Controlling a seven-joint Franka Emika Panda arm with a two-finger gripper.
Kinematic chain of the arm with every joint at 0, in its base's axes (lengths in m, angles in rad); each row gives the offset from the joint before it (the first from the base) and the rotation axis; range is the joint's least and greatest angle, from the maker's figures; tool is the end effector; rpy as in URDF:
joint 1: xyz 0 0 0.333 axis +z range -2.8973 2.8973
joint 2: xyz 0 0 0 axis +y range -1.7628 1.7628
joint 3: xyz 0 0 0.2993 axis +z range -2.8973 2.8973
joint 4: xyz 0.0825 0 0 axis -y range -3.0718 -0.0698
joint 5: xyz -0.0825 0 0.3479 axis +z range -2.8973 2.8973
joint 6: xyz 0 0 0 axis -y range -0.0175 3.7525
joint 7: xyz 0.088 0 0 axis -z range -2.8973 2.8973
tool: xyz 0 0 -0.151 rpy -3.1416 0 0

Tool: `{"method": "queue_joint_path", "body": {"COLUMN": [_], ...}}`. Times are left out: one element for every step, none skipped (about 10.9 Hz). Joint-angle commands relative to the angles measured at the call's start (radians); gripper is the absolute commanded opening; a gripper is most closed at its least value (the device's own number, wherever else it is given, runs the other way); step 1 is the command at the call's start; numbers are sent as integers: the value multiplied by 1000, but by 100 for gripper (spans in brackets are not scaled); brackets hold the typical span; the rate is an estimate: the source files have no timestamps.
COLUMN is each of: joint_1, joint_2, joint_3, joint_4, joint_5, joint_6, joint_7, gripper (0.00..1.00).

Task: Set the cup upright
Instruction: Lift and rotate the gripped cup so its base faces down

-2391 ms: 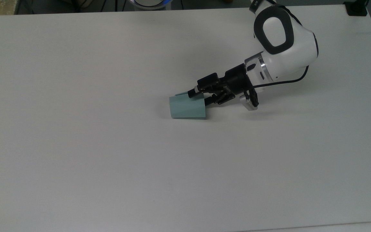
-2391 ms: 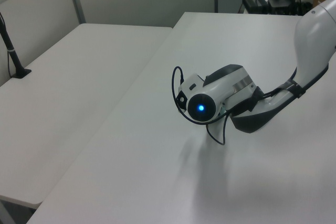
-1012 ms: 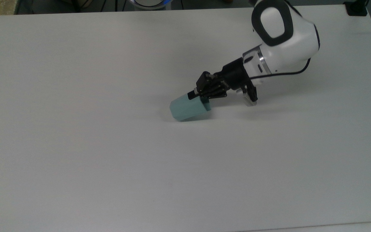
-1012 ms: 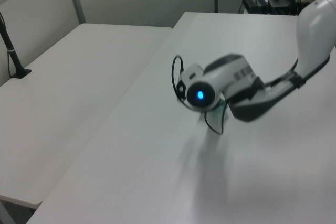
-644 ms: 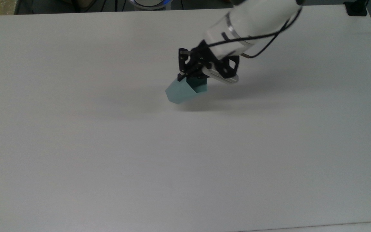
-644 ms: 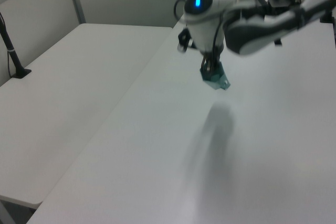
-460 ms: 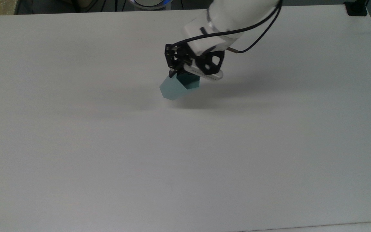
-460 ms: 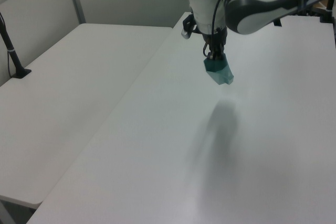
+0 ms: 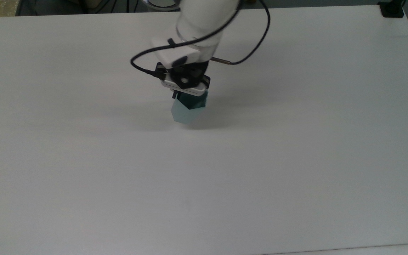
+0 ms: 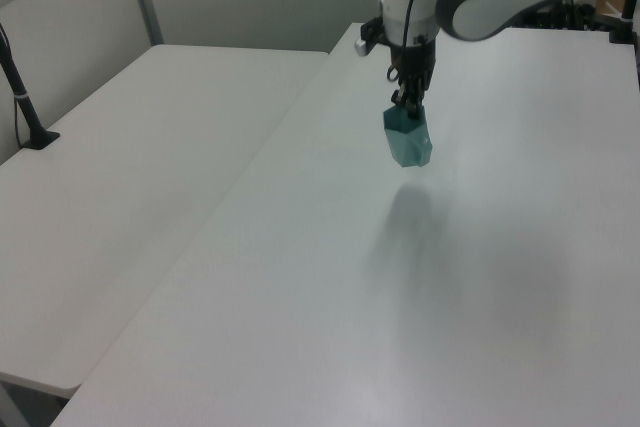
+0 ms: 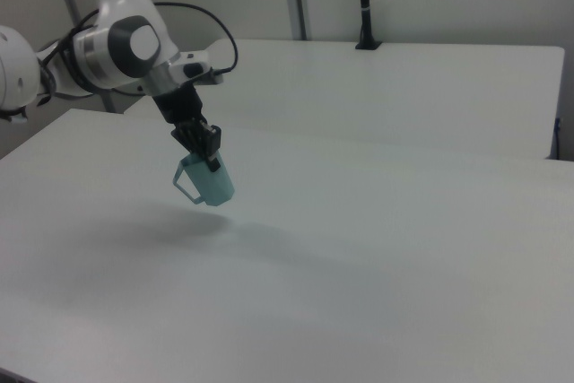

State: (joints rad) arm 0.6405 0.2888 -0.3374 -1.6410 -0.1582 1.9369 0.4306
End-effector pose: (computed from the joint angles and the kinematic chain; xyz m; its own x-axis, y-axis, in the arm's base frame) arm 0.5804 0.1796 0.4130 0.9926 -0.0456 0.1123 -0.0689 -0.9745 0.2134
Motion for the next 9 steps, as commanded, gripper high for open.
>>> {"method": "queue_joint_path", "body": {"joint_1": [-65,-83,-102,-120,-151,-171,-173,-171,-171], "joint_2": [-192,-212,-220,-215,-205,-195,-185,-181,-178], "joint_3": [15,15,15,15,15,15,15,15,17], "joint_4": [-187,-239,-305,-344,-356,-358,-367,-378,-388], "joint_5": [130,138,149,154,176,211,216,218,216], "joint_6": [68,91,170,245,296,344,349,350,350], "joint_7": [-110,-136,-138,-138,-138,-139,-160,-165,-167], "gripper": [0,0,0,0,0,0,0,0,0]}}
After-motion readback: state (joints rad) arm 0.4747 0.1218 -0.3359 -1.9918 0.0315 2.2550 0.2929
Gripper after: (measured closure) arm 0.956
